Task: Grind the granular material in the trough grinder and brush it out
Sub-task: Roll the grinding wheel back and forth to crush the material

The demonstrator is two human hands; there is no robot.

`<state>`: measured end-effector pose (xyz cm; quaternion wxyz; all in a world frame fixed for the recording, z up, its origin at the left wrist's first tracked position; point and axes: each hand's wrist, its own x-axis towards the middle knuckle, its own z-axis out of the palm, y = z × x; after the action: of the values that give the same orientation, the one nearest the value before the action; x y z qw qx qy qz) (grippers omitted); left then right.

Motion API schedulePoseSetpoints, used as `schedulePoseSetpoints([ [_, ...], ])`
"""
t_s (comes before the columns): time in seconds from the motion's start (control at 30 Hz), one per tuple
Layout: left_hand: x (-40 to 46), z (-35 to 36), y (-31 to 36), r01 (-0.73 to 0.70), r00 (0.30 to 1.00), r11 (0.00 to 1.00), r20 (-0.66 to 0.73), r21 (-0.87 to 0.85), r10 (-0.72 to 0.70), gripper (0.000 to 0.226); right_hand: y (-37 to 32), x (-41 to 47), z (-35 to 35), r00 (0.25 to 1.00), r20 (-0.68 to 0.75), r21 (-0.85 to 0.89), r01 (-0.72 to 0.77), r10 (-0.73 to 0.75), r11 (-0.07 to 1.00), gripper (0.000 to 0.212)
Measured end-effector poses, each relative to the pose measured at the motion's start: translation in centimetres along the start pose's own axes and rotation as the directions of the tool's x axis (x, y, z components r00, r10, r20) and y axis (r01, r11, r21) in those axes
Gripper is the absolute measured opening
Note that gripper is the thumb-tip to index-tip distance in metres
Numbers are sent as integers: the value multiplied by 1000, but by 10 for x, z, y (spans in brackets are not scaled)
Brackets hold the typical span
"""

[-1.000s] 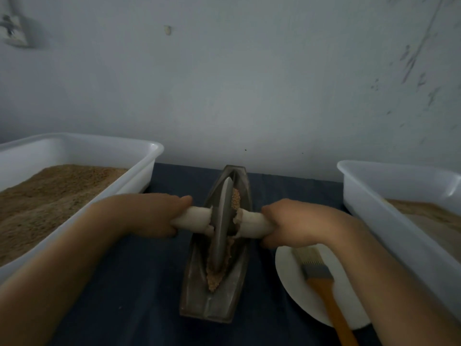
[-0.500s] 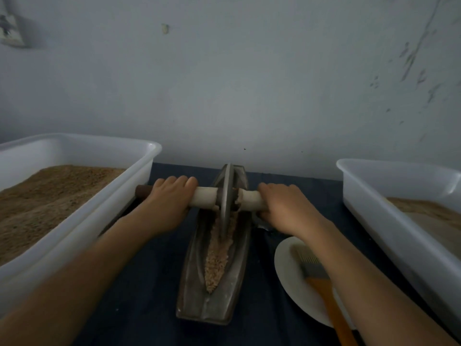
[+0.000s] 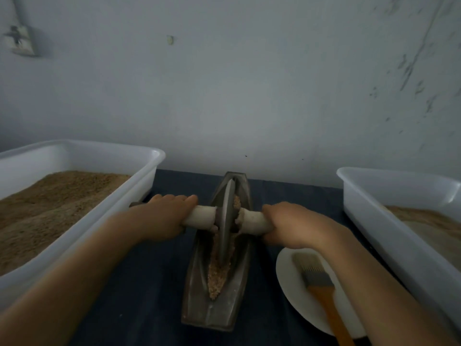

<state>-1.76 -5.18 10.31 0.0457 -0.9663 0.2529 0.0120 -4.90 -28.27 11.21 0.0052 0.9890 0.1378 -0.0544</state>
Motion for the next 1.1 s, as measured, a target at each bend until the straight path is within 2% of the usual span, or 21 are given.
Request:
schedulePoseSetpoints([
  [0.13,-16,-16,-1,-26,968,990,242,-141,59,34,-7,-15,-13,986,160,42,32,-38,999,29],
  [0.27,-17,-18,-5,-22,956,980,282,-197,78,31,-9,-17,-15,983,177,32,46,-51,998,28],
  [0.4,-6,-7,-2,-27,993,989,112,-142,44,26,-3,-4,-7,998,59,4,19,-19,1000,26],
  [0.5,10,3,-3,11,997,1000,-77,-28,-13,27,6,11,7,989,-146,-61,8,-17,998,24],
  [0.67,29,24,-3,69,934,997,-352,19,-58,30,15,27,26,896,-442,-150,-31,-39,988,24],
  [0.77,30,28,-1,72,900,997,-433,33,-51,30,13,29,30,865,-500,-186,-72,-31,980,24],
  [0.83,29,26,-2,77,914,996,-402,41,-54,32,12,27,28,883,-469,-173,-62,-27,983,24],
  [0.9,24,20,-2,79,947,995,-318,62,-55,36,11,22,23,925,-379,-135,-31,-23,990,25],
  [1.0,11,8,0,33,991,998,-129,46,-26,40,5,10,11,982,-189,-80,0,-16,997,24],
  [1.1,-5,-9,2,-3,994,998,110,-65,11,37,-5,-6,-4,999,32,7,13,-13,1000,27],
])
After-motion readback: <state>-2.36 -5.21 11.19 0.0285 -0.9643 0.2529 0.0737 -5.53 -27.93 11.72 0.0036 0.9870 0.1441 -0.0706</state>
